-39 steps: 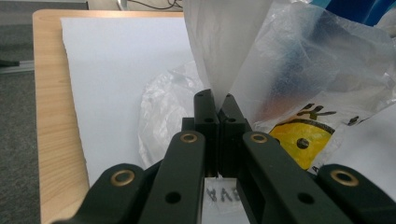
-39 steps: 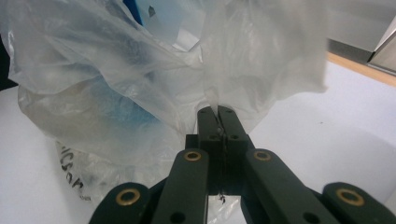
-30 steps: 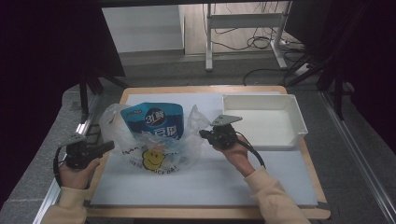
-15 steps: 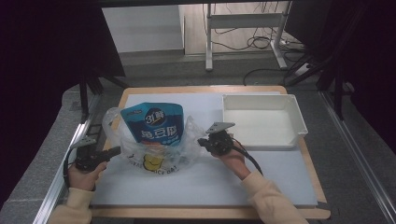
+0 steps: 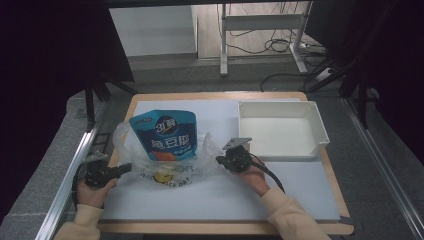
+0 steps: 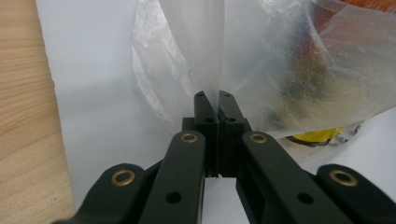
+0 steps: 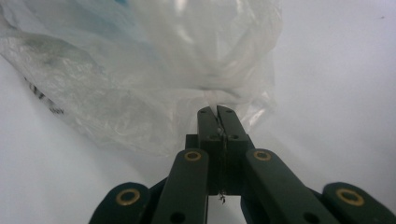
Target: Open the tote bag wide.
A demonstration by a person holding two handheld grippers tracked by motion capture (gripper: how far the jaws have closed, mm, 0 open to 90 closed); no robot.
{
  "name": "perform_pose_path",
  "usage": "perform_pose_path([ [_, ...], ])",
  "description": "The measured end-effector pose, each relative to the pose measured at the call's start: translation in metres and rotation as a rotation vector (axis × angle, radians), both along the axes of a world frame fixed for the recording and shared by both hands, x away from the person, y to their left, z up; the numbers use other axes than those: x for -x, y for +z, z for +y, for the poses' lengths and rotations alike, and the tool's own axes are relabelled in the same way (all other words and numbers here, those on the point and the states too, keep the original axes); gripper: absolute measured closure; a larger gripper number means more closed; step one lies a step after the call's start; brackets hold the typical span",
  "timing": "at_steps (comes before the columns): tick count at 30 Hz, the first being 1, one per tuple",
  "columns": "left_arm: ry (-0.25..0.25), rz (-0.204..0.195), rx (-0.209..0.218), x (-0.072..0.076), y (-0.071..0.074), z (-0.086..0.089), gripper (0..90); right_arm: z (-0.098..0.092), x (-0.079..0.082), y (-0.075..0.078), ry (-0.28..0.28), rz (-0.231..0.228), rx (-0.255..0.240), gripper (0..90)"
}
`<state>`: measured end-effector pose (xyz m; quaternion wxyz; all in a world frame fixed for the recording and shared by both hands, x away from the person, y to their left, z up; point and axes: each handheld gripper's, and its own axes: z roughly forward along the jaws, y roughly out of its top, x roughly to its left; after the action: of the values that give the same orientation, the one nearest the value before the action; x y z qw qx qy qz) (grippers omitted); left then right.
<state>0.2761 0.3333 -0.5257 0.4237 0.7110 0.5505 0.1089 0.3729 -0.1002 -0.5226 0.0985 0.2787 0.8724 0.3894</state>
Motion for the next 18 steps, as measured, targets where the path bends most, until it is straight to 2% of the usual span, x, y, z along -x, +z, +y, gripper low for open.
perform_pose_path([
  [9, -0.015, 0.032, -0.036, -0.002, -0.011, -0.007, 89.8, -0.003, 0.001, -0.008, -0.002, 0.006, 0.031, 88.8],
  [15, -0.015, 0.043, -0.053, -0.002, -0.016, -0.008, 89.9, -0.009, 0.003, -0.011, -0.004, 0.004, 0.025, 88.8],
  [18, -0.023, 0.069, -0.084, -0.001, -0.024, -0.012, 89.9, -0.012, 0.005, -0.011, -0.005, 0.005, 0.021, 88.8],
])
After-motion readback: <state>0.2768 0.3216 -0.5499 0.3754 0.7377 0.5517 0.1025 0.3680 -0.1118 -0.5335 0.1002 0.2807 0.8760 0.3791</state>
